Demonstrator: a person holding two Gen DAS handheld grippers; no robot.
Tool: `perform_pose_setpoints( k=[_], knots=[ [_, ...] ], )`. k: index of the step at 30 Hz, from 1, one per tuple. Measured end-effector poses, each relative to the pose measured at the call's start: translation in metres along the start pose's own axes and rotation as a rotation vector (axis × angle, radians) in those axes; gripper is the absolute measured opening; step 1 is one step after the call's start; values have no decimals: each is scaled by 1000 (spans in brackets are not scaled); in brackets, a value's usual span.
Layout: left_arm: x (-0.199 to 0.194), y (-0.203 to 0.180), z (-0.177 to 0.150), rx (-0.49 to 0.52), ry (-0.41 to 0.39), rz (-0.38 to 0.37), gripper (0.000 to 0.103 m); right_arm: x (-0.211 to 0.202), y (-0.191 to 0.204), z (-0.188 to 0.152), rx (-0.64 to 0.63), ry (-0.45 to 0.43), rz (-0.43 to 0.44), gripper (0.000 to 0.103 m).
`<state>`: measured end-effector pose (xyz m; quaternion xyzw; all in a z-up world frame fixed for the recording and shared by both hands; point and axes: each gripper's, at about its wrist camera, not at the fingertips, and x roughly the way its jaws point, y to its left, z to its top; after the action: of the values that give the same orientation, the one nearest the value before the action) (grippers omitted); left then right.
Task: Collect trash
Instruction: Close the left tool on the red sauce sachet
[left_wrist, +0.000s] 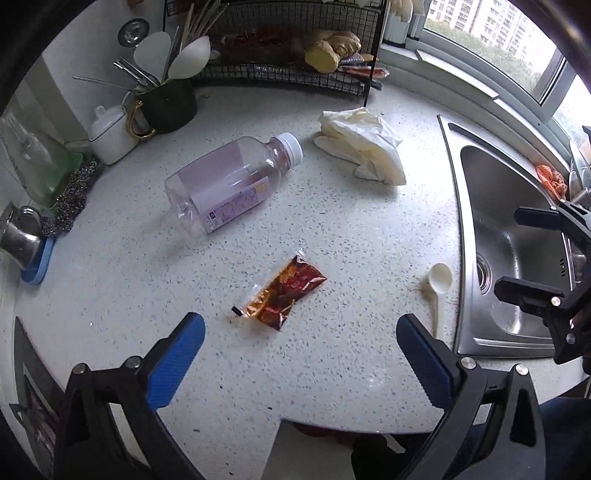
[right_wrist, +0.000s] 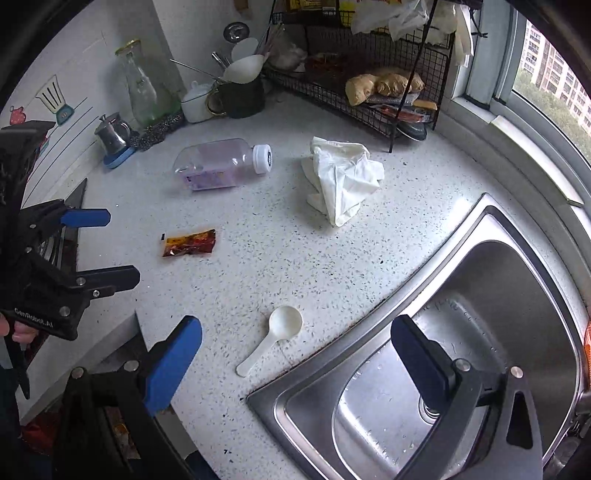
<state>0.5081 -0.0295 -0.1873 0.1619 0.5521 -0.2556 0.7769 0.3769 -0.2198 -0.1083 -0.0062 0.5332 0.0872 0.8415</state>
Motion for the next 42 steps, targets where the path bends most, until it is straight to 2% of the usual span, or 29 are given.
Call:
perform_pose_setpoints(
  k=[6, 8, 14, 16, 19, 20, 25, 29, 34, 39, 42],
  knots=[
    [40, 14, 16, 80, 67, 9, 103, 26, -10, 8, -3, 59, 21, 102],
    [51, 16, 18, 105, 92, 4, 98, 34, -11, 10, -13, 74, 23, 102],
    [80, 13, 18, 153, 169, -25, 69, 43, -20, 13, -4, 114, 44, 102],
    [80, 9, 18, 170, 153, -33, 65, 46, -21, 15, -12, 121, 40, 102],
    [78, -1, 18, 200, 133, -45, 48, 49, -21, 19, -28, 121, 12, 102],
    [77, -3, 17, 197, 129, -47, 40, 50, -22, 20, -28, 120, 8, 102],
    [71, 2, 14, 104, 122, -95, 29, 48, -26, 22, -4, 118, 24, 102],
    [62, 8, 10, 30, 116, -118, 14, 48, -25, 21, 1, 130, 23, 102],
    [46, 5, -5, -4, 111, -119, 12, 49, -15, 20, 9, 125, 49, 102],
    [30, 1, -24, -65, 114, -119, 12, 53, -8, 9, 59, 168, 103, 102],
    [17, -1, -37, -101, 91, -128, 12, 55, -1, 2, 49, 184, 94, 96]
  ],
)
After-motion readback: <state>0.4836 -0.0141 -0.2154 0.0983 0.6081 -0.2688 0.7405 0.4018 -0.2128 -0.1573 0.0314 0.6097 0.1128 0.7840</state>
